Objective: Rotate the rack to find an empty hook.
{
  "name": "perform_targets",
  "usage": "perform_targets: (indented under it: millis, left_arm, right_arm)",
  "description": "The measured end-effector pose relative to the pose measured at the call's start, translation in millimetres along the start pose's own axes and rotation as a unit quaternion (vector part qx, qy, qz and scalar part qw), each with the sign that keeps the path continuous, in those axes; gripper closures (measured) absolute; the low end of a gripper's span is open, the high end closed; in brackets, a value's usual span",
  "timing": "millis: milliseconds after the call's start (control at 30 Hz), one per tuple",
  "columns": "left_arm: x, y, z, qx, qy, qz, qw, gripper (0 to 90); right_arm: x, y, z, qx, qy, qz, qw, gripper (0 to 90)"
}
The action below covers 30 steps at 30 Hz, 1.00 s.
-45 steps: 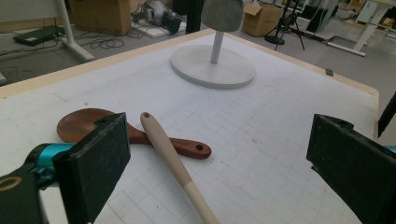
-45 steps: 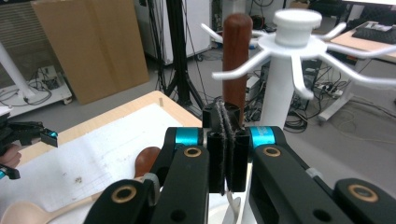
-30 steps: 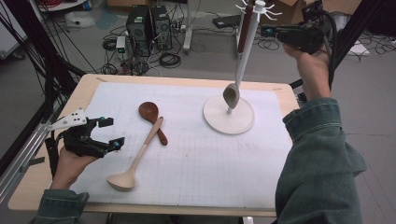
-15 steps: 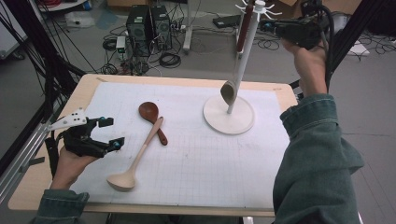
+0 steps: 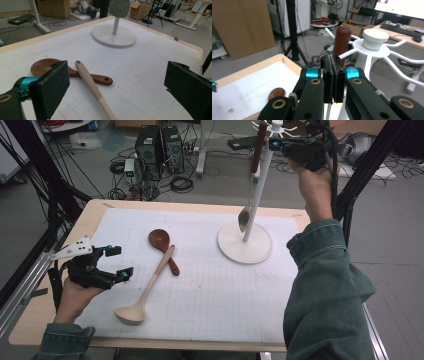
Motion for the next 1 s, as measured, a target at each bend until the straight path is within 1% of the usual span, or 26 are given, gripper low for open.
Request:
perform_targets:
  millis: [167, 267, 333, 400, 500, 667, 733, 833, 900, 933, 1000]
  left_arm:
    - [0.0, -0.4, 0.1, 0.001, -0.001, 0.001, 1.0000, 6.7]
    - [-0.3, -1.3, 0.4, 0.000, -0.002, -0.001, 1.0000, 6.7]
    - [-0.1, -2.0, 1.7, -0.002, -0.002, -0.001, 1.0000, 6.7]
    - [0.0, -2.0, 1.9, -0.002, -0.002, -0.001, 1.0000, 6.7]
    - [-0.3, -2.6, 1.9, -0.001, -0.001, -0.001, 1.0000, 6.7]
    - [-0.4, -4.1, 2.7, -0.004, -0.003, -0.003, 1.0000, 6.7]
    - [-0.3, -4.0, 3.1, -0.003, -0.002, -0.003, 1.0000, 6.7]
    - [-0.2, -3.4, 2.5, -0.002, -0.002, -0.002, 1.0000, 6.7]
    - [-0.2, -3.4, 2.5, -0.003, -0.002, -0.002, 1.0000, 6.7]
    - [-0.1, -3.3, 2.6, -0.002, -0.002, -0.002, 1.0000, 6.7]
    - [0.2, -3.0, 2.7, -0.003, -0.002, -0.001, 1.0000, 6.7]
  right_arm:
    - [-0.7, 0.8, -1.7, -0.004, 0.002, 0.000, 1.0000, 89.6]
    - [-2.5, 6.6, -1.0, 0.004, 0.004, 0.003, 1.0000, 89.6]
    - [-3.9, 11.5, 0.7, 0.005, 0.005, 0.007, 1.0000, 89.6]
    - [-5.0, 17.3, 2.9, 0.007, 0.001, 0.013, 0.9999, 89.6]
    - [-7.3, 26.3, 8.7, 0.002, -0.001, 0.018, 0.9998, 89.5]
    - [-9.8, 38.0, 21.2, -0.015, -0.012, 0.024, 0.9995, 89.6]
    - [-10.4, 38.6, 25.9, -0.024, -0.014, 0.023, 0.9993, 89.6]
    - [-10.7, 36.1, 28.9, -0.026, -0.018, 0.020, 0.9993, 89.6]
    - [-11.4, 31.8, 28.4, -0.022, -0.018, 0.016, 0.9995, 89.6]
    - [-11.6, 29.9, 27.7, -0.021, -0.015, 0.013, 0.9996, 89.5]
    - [-11.0, 26.6, 24.6, -0.016, -0.013, 0.015, 0.9997, 89.6]
Point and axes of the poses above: each handheld gripper's, and its own axes: y roughly backward along the jaws, x roughly out of its top, z roughly to its right, the point moved 7 cm from there along -y, roughly forward along the jaws, and after that the axes turned 2 degrees about -x, right-handed, at the moved point
